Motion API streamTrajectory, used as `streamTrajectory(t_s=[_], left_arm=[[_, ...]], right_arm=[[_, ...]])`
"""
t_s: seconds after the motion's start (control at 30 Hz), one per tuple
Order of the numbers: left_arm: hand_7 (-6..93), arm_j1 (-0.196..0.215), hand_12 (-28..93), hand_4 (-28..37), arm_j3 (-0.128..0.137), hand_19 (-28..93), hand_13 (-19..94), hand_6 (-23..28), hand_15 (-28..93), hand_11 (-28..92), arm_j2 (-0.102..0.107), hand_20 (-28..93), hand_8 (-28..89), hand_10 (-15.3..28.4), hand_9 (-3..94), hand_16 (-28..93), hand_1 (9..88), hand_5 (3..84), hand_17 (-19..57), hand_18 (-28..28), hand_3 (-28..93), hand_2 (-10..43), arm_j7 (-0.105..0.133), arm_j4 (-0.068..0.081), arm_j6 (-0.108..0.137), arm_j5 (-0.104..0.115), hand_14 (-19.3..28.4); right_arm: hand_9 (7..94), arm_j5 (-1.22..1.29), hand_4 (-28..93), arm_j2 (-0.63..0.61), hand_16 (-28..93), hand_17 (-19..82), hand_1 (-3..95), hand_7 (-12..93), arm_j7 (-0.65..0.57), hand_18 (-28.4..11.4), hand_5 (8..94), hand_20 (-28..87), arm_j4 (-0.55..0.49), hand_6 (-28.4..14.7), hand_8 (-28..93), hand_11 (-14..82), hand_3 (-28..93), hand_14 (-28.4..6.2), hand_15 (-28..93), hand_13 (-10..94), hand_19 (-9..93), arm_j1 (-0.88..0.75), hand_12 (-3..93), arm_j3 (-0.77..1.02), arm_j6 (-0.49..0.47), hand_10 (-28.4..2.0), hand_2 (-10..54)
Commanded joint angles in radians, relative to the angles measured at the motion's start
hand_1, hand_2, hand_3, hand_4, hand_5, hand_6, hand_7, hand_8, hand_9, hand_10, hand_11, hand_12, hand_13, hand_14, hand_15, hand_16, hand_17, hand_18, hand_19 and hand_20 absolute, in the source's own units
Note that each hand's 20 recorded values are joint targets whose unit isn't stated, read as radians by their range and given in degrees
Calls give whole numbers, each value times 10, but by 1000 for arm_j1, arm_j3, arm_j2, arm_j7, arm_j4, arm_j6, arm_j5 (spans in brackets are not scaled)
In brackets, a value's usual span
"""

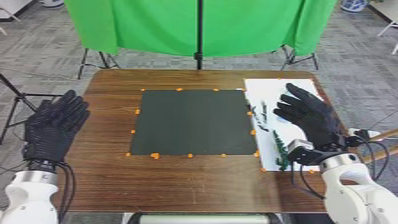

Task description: Arrange flowers

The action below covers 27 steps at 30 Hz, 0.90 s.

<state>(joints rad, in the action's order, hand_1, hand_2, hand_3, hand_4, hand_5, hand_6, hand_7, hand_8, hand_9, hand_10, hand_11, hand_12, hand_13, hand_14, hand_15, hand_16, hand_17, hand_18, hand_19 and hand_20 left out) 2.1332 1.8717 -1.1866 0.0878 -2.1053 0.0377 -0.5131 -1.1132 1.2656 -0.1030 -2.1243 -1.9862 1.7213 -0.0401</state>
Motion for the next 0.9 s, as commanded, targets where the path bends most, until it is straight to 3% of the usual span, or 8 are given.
streamTrajectory(t_s=[0.03, 0.33, 0.53, 0.63, 0.77, 0.83, 0.9], left_arm=[[115, 21, 63, -283, -12, 280, 221, 62, 204, 140, -9, 72, -98, 125, 343, -110, 266, 440, -30, 105, 727, 118, 55, 17, -24, 98, 99], [113, 32, 63, -283, 0, 266, 217, 58, 199, 133, -12, 82, -97, 124, 334, -104, 270, 435, -29, 104, 726, 114, 65, 9, -14, 97, 97], [113, 24, 64, -283, -4, 265, 218, 58, 200, 134, -11, 86, -97, 124, 335, -102, 271, 435, -29, 104, 726, 115, 61, 12, -14, 97, 98], [114, 25, 65, -283, -3, 264, 220, 58, 201, 136, -11, 87, -97, 126, 335, -102, 271, 435, -29, 104, 725, 117, 64, 13, -12, 101, 99], [115, 29, 66, -283, 0, 265, 224, 58, 204, 138, -14, 89, -96, 126, 338, -100, 271, 436, -29, 104, 725, 119, 60, 9, -13, 116, 101], [116, 32, 66, -283, 2, 266, 225, 59, 204, 138, -14, 89, -97, 127, 340, -100, 272, 437, -29, 104, 724, 119, 61, 9, -18, 130, 102], [117, 38, 65, -283, 3, 267, 226, 59, 206, 139, -12, 89, -97, 127, 341, -100, 272, 438, -29, 104, 723, 120, 59, 8, -9, 124, 103]], right_arm=[[412, -11, -275, 10, 110, 133, 129, 194, 18, -163, 378, 123, 14, 14, -160, 65, 850, -142, 106, 343, 281, 24, 82, -9, -45, -100, 55], [412, -19, -272, 2, 111, 134, 139, 191, 17, -164, 391, 127, 9, 10, -153, 64, 853, -140, 107, 346, 276, 26, 83, 7, -40, -100, 38], [411, -62, -271, -1, 111, 135, 146, 192, -3, -164, 392, 129, -7, 9, -152, 63, 854, -139, 108, 346, 275, 17, 84, 16, -12, -102, 27], [400, -148, -270, -18, 121, 131, 161, 198, 3, -169, 393, 138, -11, -1, -152, 68, 853, -148, 118, 352, 290, 13, 91, 13, 15, -133, 10], [380, -218, -269, -36, 128, 130, 178, 187, -31, -177, 394, 138, -25, -48, -149, 64, 865, -160, 128, 358, 309, -2, 88, 26, 29, -186, -49], [373, -403, -272, -61, 127, 128, 191, 175, -65, -181, 395, 138, -35, -65, -144, 67, 867, -166, 132, 343, 319, -1, 89, -1, 91, -191, -76], [369, -721, -275, -93, 126, 127, 206, 174, -98, -184, 399, 140, -39, -77, -141, 75, 865, -168, 139, 334, 337, -13, 92, -52, 181, -195, -87]])
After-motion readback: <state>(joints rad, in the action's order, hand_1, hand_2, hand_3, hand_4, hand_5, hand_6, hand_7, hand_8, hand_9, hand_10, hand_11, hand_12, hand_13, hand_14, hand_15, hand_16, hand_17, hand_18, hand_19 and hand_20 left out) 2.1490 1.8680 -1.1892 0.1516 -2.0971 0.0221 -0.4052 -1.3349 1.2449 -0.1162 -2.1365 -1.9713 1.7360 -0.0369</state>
